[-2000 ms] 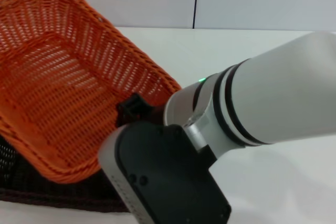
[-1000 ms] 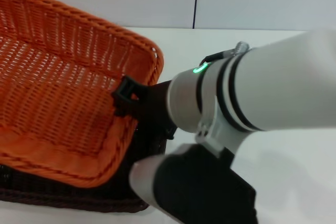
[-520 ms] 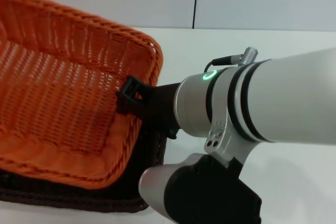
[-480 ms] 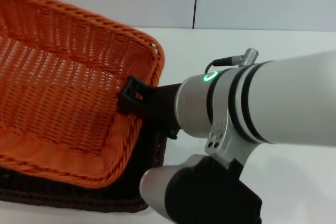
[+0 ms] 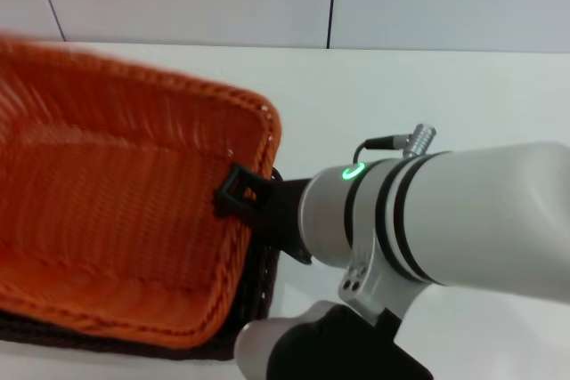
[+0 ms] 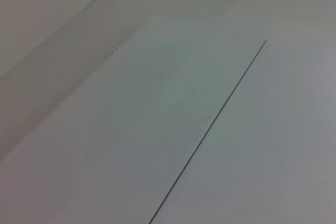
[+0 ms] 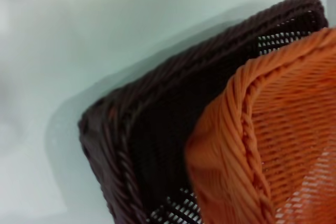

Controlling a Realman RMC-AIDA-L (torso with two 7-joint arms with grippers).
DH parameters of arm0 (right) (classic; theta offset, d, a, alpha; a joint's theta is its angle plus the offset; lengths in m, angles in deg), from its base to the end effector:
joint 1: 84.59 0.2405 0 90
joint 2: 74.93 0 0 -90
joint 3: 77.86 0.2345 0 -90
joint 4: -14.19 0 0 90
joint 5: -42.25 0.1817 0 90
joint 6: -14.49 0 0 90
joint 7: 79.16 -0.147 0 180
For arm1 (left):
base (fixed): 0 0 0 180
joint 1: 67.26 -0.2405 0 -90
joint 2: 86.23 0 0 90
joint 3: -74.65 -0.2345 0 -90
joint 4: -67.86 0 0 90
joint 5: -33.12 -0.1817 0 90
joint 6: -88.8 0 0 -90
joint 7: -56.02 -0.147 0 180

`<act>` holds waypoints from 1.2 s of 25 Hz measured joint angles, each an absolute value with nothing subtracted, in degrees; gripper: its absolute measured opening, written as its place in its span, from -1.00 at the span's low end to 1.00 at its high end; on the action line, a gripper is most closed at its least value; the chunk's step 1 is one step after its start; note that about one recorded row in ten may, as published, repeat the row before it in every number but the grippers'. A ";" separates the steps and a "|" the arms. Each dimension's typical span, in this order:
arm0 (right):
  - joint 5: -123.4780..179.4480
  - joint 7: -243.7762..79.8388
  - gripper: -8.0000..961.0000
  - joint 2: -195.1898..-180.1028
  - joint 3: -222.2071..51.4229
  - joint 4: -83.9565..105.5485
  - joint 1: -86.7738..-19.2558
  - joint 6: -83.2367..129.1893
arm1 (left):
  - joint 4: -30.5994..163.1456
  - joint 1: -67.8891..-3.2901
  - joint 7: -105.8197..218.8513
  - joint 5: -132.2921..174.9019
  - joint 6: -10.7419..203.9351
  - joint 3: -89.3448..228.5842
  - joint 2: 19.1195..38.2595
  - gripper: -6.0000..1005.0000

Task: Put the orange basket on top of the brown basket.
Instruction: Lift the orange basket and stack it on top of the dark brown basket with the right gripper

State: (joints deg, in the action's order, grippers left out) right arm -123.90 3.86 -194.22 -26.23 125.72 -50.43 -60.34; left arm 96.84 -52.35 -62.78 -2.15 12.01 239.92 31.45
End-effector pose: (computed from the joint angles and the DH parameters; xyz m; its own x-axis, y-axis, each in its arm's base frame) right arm 0.0279 0.2354 -0.0589 0.1888 0.8354 0.5163 0.9687 -0.2446 0.0414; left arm -0.3595 0.2328 0.2286 0.2531 -0.6425 0.7233 0.9652 0.1172 -0.2337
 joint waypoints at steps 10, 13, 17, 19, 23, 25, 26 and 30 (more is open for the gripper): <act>-124.85 2.53 -0.28 -194.18 -27.58 129.60 -52.66 -65.04 | 96.17 -52.58 -62.39 -2.22 10.99 239.88 31.52 0.56; -125.04 1.41 -0.27 -194.12 -26.72 130.33 -52.58 -65.89 | 96.13 -52.61 -62.26 -2.17 10.80 239.89 31.52 0.56; -125.07 0.80 -0.27 -194.13 -23.33 130.70 -52.70 -65.47 | 96.07 -52.67 -62.20 -1.91 10.56 239.94 31.57 0.56; -125.01 0.77 -0.27 -194.17 -21.91 130.43 -53.13 -63.94 | 96.05 -52.67 -62.17 -1.90 10.49 239.93 31.57 0.56; -124.91 0.39 -0.27 -194.26 -21.35 126.99 -53.37 -59.64 | 96.02 -52.67 -62.12 -1.89 10.38 239.92 31.56 0.56; -124.87 0.11 -0.27 -194.27 -23.06 125.11 -53.15 -58.30 | 95.98 -52.73 -61.68 -1.82 9.96 239.89 31.54 0.56; -124.87 0.07 -0.27 -194.23 -24.81 124.21 -53.10 -57.48 | 95.98 -52.73 -61.68 -1.82 9.96 239.89 31.54 0.56; -124.88 -0.48 -0.27 -194.19 -26.35 124.14 -52.98 -56.78 | 95.99 -52.98 -61.48 -1.78 9.50 239.91 31.46 0.56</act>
